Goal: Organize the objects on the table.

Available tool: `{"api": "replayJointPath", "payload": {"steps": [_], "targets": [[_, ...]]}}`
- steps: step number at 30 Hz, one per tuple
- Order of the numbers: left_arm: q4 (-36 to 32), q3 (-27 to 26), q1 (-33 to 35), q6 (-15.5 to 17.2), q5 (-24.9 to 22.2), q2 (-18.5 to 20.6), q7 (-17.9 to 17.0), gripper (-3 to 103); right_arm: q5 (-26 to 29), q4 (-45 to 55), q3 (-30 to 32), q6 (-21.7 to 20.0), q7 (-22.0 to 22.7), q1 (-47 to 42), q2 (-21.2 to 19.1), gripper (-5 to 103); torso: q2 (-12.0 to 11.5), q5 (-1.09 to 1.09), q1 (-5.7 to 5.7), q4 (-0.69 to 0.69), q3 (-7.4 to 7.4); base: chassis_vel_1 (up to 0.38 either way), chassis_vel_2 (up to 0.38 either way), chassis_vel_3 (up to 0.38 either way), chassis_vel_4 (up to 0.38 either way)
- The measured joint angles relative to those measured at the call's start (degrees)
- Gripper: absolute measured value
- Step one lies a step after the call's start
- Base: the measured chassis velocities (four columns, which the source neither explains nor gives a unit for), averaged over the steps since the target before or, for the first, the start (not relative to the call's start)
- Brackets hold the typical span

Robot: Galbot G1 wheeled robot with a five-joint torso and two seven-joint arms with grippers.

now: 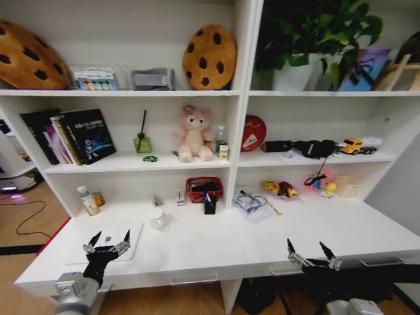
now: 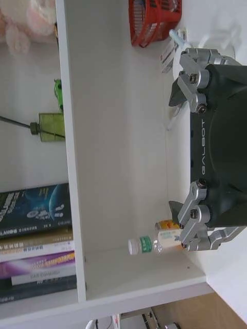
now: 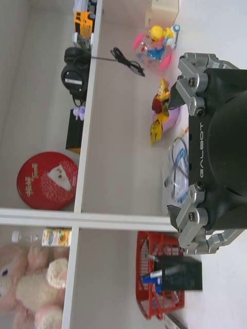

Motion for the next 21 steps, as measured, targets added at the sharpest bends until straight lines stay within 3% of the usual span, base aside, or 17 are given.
{"api": "replayJointPath", "payload": {"steps": [2,5,7,9,12,21], "targets": [[0.0,0.0,0.01,0.0,0.0,0.0,0.01,100,0.0,0.0,-0.01,0.0,-0.01,0.01,-0.01,100,-0.02,0.05,0.02,0.04,0.01,0.385,0.357,-0.334,-0.344],[0.02,-0.01,0.0,0.0,0.0,0.01,-0.06,100,0.0,0.01,-0.01,0.0,-0.01,0.0,0.0,100,0.01,-0.09,0.0,-0.01,-0.01,0.25,0.241,-0.173,-0.258],[0.01,-0.02,0.0,0.0,0.0,0.0,-0.08,100,0.01,-0.01,-0.02,0.0,-0.01,0.0,0.0,100,-0.01,0.06,0.0,0.01,0.0,0.167,0.109,-0.039,-0.14],[0.02,-0.01,0.0,0.0,0.0,0.0,-0.08,100,0.0,0.0,-0.01,0.0,-0.01,0.0,-0.01,100,0.0,-0.05,0.0,0.01,-0.01,0.023,0.019,-0.037,-0.043],[0.01,0.01,0.0,0.0,0.0,-0.01,-0.05,100,0.01,-0.01,0.0,0.0,-0.01,0.0,-0.02,100,-0.01,0.09,0.01,0.01,0.01,-0.015,-0.02,0.019,0.01],[0.0,0.03,0.0,0.0,0.0,-0.01,0.01,100,0.01,-0.02,0.02,0.0,0.0,0.0,-0.02,100,0.0,0.01,0.0,0.0,0.0,-0.007,0.006,-0.022,-0.002]]}}
